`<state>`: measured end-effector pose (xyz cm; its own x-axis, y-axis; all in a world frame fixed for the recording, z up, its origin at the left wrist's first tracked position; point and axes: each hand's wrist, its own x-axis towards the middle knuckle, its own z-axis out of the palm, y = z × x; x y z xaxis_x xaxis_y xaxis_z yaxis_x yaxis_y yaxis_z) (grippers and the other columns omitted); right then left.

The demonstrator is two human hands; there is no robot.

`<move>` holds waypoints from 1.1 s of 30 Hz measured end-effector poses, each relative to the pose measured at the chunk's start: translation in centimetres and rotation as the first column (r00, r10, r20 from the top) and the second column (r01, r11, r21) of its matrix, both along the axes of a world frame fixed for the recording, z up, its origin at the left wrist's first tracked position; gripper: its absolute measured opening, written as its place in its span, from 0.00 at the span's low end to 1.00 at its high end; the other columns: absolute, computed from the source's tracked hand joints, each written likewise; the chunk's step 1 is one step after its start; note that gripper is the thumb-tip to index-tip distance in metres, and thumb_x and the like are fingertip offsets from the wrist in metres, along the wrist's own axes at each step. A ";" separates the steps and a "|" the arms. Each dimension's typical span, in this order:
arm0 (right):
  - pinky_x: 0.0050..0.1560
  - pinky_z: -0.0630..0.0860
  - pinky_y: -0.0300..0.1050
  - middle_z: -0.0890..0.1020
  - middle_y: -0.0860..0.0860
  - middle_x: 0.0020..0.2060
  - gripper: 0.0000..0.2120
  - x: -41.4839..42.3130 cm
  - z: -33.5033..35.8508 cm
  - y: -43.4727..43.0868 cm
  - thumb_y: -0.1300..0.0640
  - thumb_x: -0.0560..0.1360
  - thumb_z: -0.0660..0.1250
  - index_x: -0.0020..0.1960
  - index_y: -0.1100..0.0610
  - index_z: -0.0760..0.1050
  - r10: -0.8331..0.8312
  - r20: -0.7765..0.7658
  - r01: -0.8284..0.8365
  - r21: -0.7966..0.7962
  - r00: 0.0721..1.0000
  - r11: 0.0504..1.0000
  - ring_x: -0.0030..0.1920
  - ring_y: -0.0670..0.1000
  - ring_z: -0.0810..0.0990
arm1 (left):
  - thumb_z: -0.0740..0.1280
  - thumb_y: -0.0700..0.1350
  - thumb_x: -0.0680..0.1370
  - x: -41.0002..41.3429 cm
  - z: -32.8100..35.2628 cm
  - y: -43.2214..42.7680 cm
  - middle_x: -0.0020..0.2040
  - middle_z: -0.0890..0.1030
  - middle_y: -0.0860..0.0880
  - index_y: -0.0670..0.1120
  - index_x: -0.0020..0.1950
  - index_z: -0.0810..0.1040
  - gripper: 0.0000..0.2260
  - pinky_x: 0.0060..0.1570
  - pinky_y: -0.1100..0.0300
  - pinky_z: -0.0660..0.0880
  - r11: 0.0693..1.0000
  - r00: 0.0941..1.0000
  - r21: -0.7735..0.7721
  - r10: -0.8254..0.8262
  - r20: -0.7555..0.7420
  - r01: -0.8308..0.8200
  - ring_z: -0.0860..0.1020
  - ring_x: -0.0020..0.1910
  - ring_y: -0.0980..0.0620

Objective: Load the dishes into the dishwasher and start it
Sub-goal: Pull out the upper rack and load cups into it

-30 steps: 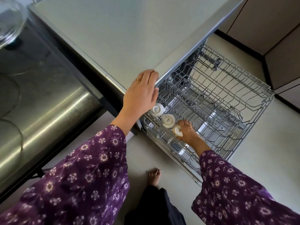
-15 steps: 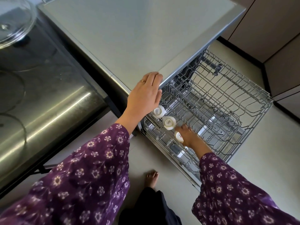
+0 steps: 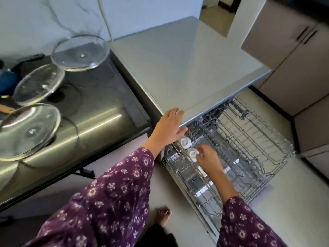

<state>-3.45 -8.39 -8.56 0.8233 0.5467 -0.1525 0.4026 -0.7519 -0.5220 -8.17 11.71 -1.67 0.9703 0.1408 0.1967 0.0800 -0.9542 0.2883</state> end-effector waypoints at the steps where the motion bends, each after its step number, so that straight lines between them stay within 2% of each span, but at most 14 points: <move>1: 0.49 0.80 0.48 0.80 0.51 0.49 0.09 -0.6 1.2 0.8 0.63 0.75 0.63 0.54 0.57 0.76 0.056 0.030 -0.058 0.070 0.998 0.996 0.45 0.48 0.79 | 0.64 0.51 0.77 -1.4 0.7 0.5 0.67 0.69 0.39 0.39 0.68 0.67 0.24 0.65 0.49 0.68 0.998 0.999 -0.038 0.049 0.010 -0.049 0.69 0.66 0.39; 3: 0.48 0.79 0.51 0.81 0.53 0.47 0.08 -2.1 4.1 3.2 0.62 0.74 0.65 0.53 0.58 0.77 0.175 0.072 -0.185 0.166 0.982 0.969 0.45 0.52 0.80 | 0.65 0.51 0.77 -5.2 2.6 2.1 0.67 0.69 0.40 0.40 0.68 0.68 0.23 0.65 0.49 0.66 0.981 0.985 -0.104 0.168 0.047 -0.163 0.67 0.66 0.39; 6: 0.47 0.78 0.51 0.81 0.54 0.46 0.08 -4.9 8.6 8.1 0.61 0.74 0.64 0.53 0.57 0.77 0.307 0.126 -0.328 0.222 0.943 0.918 0.45 0.54 0.80 | 0.65 0.49 0.77 -11.9 5.5 4.8 0.67 0.69 0.42 0.41 0.67 0.70 0.22 0.66 0.53 0.64 0.932 0.934 -0.163 0.343 0.102 -0.324 0.67 0.67 0.43; 12: 0.46 0.76 0.43 0.82 0.52 0.41 0.06 -14.3 16.2 19.6 0.63 0.72 0.67 0.48 0.57 0.79 0.560 0.240 -0.609 0.319 0.793 0.726 0.40 0.50 0.80 | 0.70 0.45 0.73 -28.4 10.3 10.3 0.61 0.72 0.42 0.40 0.61 0.72 0.19 0.60 0.49 0.72 0.785 0.761 -0.160 0.620 0.193 -0.599 0.73 0.58 0.42; 14: 0.46 0.77 0.40 0.82 0.51 0.42 0.06 -18.2 18.0 23.0 0.62 0.72 0.68 0.49 0.56 0.78 0.638 0.259 -0.688 0.326 0.725 0.649 0.39 0.47 0.79 | 0.70 0.45 0.73 -34.0 11.7 11.5 0.59 0.73 0.43 0.40 0.61 0.72 0.19 0.59 0.49 0.72 0.696 0.665 -0.196 0.718 0.206 -0.691 0.74 0.58 0.42; 18: 0.43 0.79 0.42 0.82 0.50 0.42 0.08 -26.0 20.9 28.8 0.61 0.74 0.68 0.52 0.57 0.78 0.761 0.269 -0.800 0.317 0.591 0.509 0.39 0.47 0.80 | 0.72 0.43 0.72 -44.0 14.1 14.3 0.56 0.74 0.40 0.38 0.60 0.73 0.19 0.58 0.48 0.71 0.522 0.476 -0.216 0.848 0.233 -0.825 0.74 0.56 0.40; 22: 0.41 0.76 0.34 0.82 0.49 0.41 0.08 -33.6 22.4 34.3 0.60 0.74 0.67 0.53 0.56 0.78 0.835 0.311 -0.885 0.267 0.454 0.381 0.37 0.44 0.78 | 0.72 0.44 0.72 -53.1 15.1 18.0 0.57 0.74 0.39 0.38 0.61 0.73 0.20 0.57 0.48 0.71 0.353 0.302 -0.229 0.926 0.228 -0.907 0.74 0.56 0.39; 28: 0.44 0.79 0.49 0.81 0.49 0.41 0.07 -44.2 22.4 42.9 0.58 0.73 0.66 0.51 0.53 0.77 0.909 0.275 -0.943 0.205 0.312 0.262 0.40 0.49 0.80 | 0.70 0.46 0.74 -65.7 14.1 23.8 0.59 0.72 0.38 0.36 0.63 0.71 0.22 0.60 0.49 0.68 0.113 0.079 -0.228 0.985 0.155 -0.967 0.72 0.59 0.39; 33: 0.43 0.78 0.50 0.81 0.49 0.39 0.07 -51.6 21.0 48.3 0.59 0.72 0.66 0.49 0.54 0.78 0.951 0.227 -0.965 0.204 0.210 0.165 0.38 0.50 0.79 | 0.69 0.50 0.75 -74.7 12.4 28.0 0.64 0.69 0.39 0.40 0.67 0.66 0.26 0.61 0.47 0.67 -0.196 -0.194 -0.260 0.980 -0.033 -0.946 0.68 0.63 0.38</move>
<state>-55.01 39.92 12.39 -0.3783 0.9129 0.1534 0.7285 0.3958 -0.5592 -82.92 39.73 10.72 -0.3728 0.9199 0.1215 0.8115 0.2597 0.5235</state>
